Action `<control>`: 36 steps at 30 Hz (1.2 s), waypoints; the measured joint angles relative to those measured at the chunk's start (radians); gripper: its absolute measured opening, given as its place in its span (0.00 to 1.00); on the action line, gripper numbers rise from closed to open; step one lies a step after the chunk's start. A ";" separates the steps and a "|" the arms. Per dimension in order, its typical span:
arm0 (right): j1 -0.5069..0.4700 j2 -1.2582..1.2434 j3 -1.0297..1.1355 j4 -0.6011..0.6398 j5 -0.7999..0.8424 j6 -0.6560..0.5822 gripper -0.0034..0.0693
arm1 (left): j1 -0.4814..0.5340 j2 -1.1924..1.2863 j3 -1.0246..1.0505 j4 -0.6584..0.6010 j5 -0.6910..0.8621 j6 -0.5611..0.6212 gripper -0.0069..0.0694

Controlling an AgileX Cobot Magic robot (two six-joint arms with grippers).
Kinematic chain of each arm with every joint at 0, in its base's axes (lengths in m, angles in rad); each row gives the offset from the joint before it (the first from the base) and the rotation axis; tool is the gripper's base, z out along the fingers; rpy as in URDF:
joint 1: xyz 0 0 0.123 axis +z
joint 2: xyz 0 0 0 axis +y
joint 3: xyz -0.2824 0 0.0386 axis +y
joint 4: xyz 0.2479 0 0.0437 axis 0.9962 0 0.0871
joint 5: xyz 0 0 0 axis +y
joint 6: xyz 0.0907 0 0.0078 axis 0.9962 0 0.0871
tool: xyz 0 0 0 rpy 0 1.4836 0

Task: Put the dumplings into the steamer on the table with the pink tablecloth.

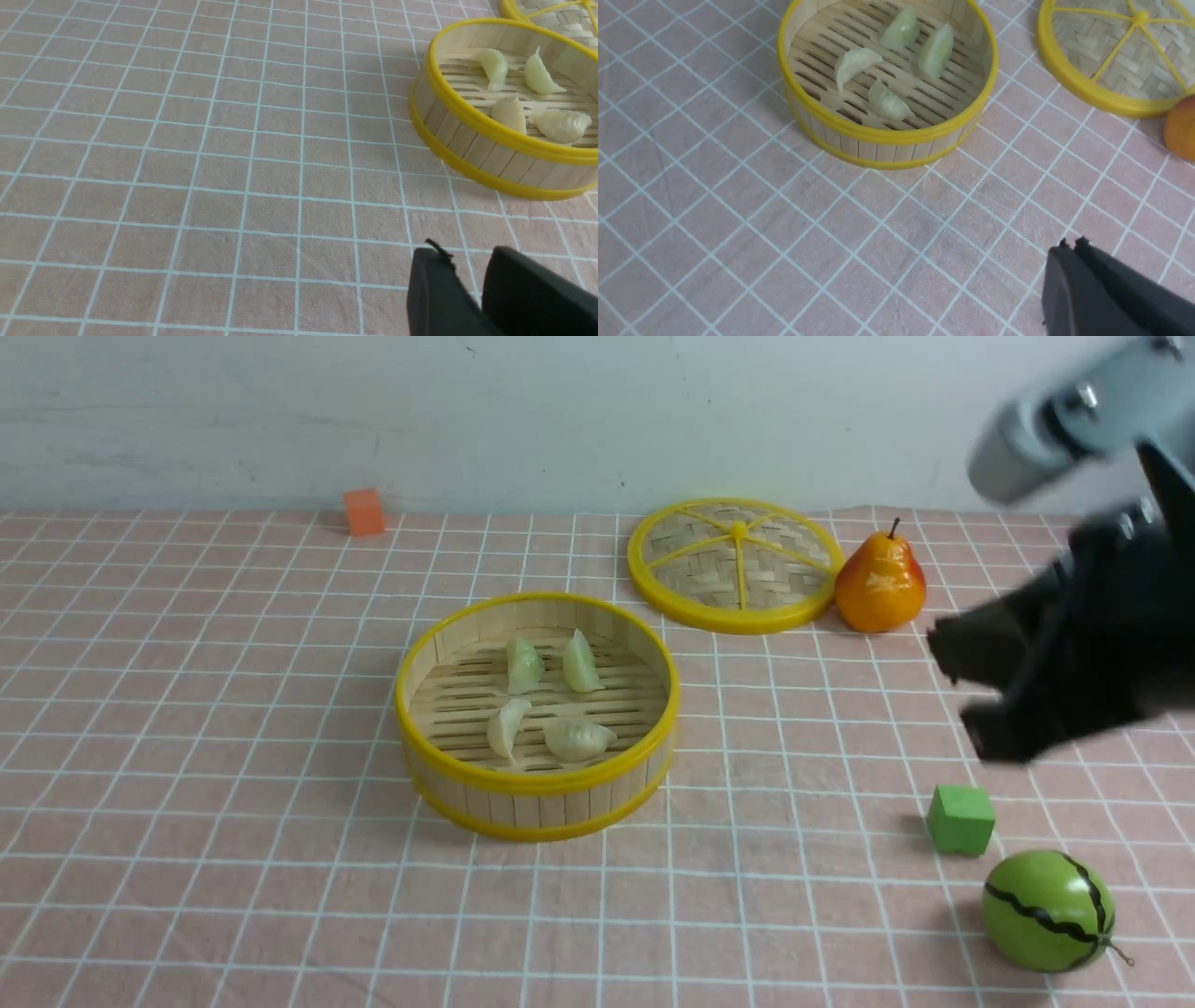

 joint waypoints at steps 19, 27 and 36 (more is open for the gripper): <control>-0.035 -0.622 0.802 -0.041 -0.466 0.000 0.04 | 0.000 0.000 0.000 0.001 0.000 0.000 0.31; -0.271 -1.039 0.976 -0.014 -0.408 0.000 0.04 | 0.000 0.000 0.000 0.001 0.001 0.000 0.31; -0.410 -1.053 0.973 -0.009 -0.215 0.123 0.05 | 0.000 0.000 0.000 -0.002 0.001 0.000 0.31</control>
